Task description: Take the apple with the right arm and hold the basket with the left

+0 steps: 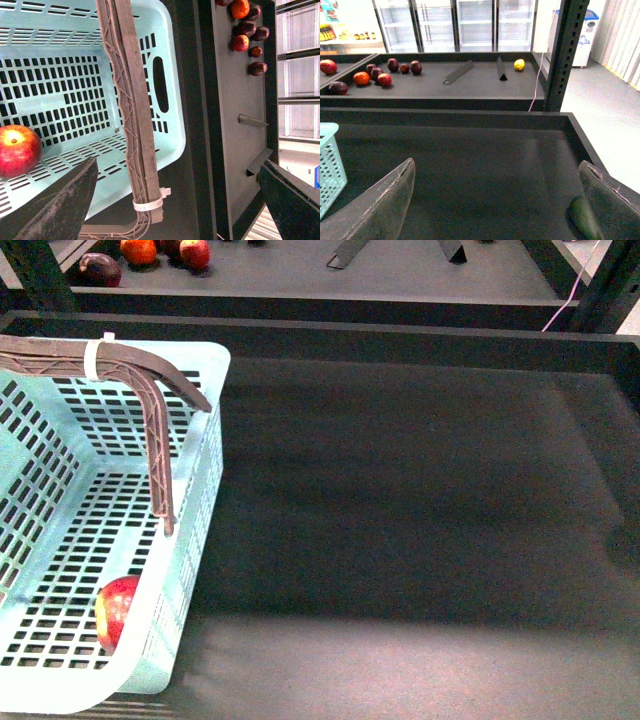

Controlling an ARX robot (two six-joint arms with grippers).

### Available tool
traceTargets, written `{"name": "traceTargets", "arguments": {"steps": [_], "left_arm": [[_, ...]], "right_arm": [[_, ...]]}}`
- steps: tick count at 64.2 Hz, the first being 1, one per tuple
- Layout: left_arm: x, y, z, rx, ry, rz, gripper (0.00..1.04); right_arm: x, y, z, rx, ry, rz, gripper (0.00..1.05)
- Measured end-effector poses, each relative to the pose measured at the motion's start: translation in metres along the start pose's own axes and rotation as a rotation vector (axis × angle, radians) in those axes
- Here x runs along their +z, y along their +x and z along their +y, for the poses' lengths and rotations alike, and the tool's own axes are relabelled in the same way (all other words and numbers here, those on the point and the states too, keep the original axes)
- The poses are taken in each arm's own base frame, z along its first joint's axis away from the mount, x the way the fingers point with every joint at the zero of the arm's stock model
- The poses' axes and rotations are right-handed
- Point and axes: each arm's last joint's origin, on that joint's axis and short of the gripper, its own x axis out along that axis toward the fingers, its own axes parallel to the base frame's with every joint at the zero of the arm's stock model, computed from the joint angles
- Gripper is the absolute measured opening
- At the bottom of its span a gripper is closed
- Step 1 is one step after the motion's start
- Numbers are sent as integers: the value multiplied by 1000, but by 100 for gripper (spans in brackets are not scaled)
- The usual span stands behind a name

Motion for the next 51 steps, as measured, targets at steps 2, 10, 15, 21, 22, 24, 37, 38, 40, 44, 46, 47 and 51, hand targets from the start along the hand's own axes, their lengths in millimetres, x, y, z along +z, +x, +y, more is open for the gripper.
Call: {"name": "traceTargets", "arguments": {"steps": [2,10,15,21,22,24,37,38,40,44,46,47,51], "left_arm": [[-1,-6,6,-58,134,-40,70],[10,-33,18,-154,618,-236,45],[8,-42,29,-139,746,-246,31],[4,-54,44,-124,821,-234,11],[3,-55,45,-124,825,-234,9],[3,-60,49,-126,835,-237,3],[3,-80,70,-138,861,-231,3],[4,-81,70,-136,860,-232,3],[5,-83,73,-124,859,-238,3],[4,-89,77,-116,858,-243,3],[2,-92,79,-119,859,-240,3],[2,-93,79,-120,859,-240,3],[-1,-96,83,-122,859,-248,3]], "right_arm": [[0,0,0,-1,0,0,96],[0,0,0,0,0,0,96],[0,0,0,0,0,0,96],[0,0,0,0,0,0,96],[0,0,0,0,0,0,96],[0,0,0,0,0,0,96],[0,0,0,0,0,0,96],[0,0,0,0,0,0,96],[0,0,0,-1,0,0,96],[0,0,0,0,0,0,96],[0,0,0,0,0,0,96],[0,0,0,0,0,0,96],[0,0,0,0,0,0,96]]}}
